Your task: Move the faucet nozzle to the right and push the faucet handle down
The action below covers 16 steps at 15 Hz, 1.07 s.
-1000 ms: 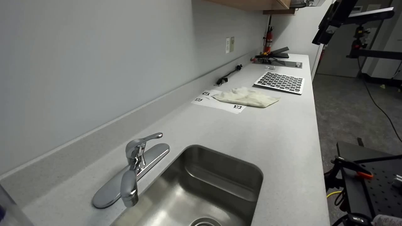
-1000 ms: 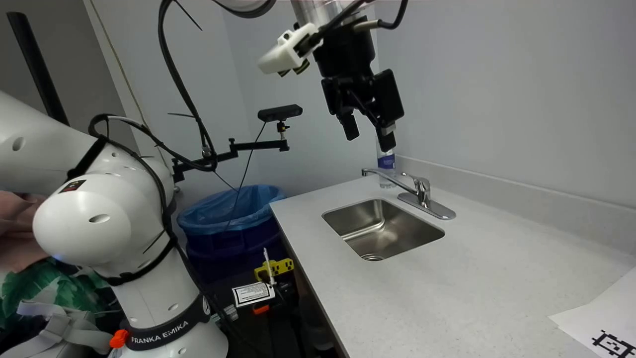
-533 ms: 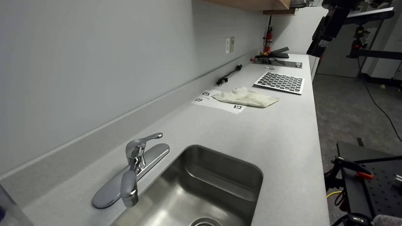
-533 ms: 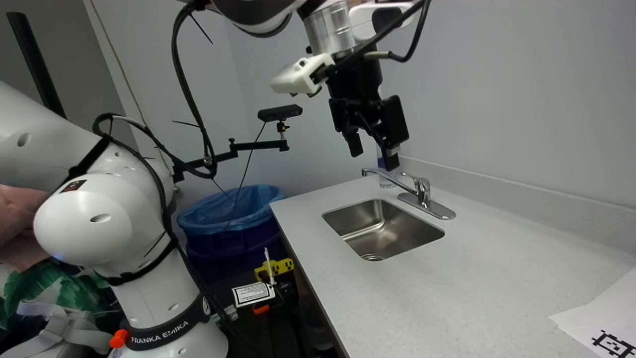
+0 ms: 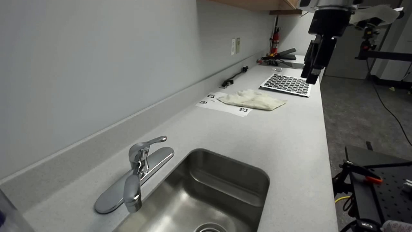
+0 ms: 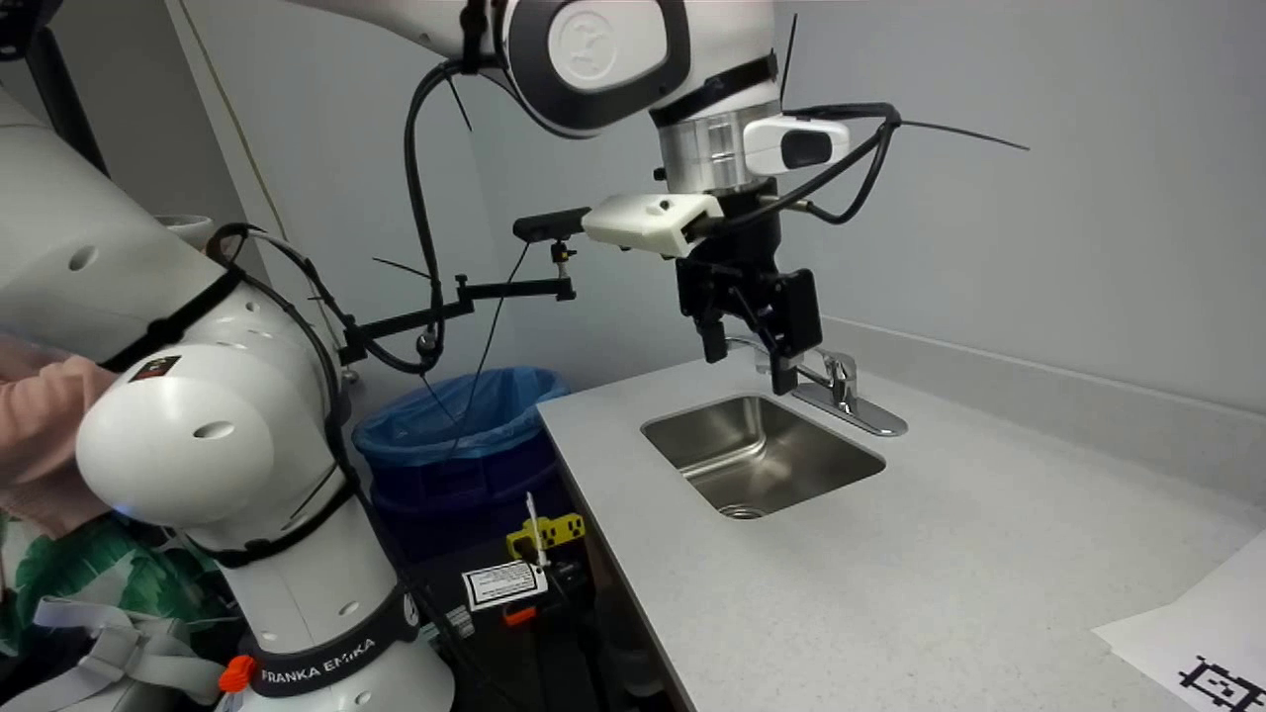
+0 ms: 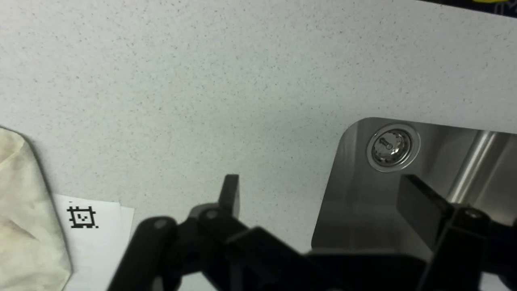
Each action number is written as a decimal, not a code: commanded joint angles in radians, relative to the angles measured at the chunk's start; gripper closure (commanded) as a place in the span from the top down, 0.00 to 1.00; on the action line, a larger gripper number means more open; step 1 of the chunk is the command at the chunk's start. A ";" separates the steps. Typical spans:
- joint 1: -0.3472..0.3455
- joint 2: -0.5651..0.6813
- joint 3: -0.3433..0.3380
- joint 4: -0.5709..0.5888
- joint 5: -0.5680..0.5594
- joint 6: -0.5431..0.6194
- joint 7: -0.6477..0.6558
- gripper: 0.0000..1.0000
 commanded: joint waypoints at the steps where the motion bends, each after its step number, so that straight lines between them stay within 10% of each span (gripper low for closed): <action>1: 0.023 0.134 0.040 0.074 0.020 0.009 -0.021 1.00; 16: 0.011 0.482 0.202 0.322 -0.019 -0.004 0.006 1.00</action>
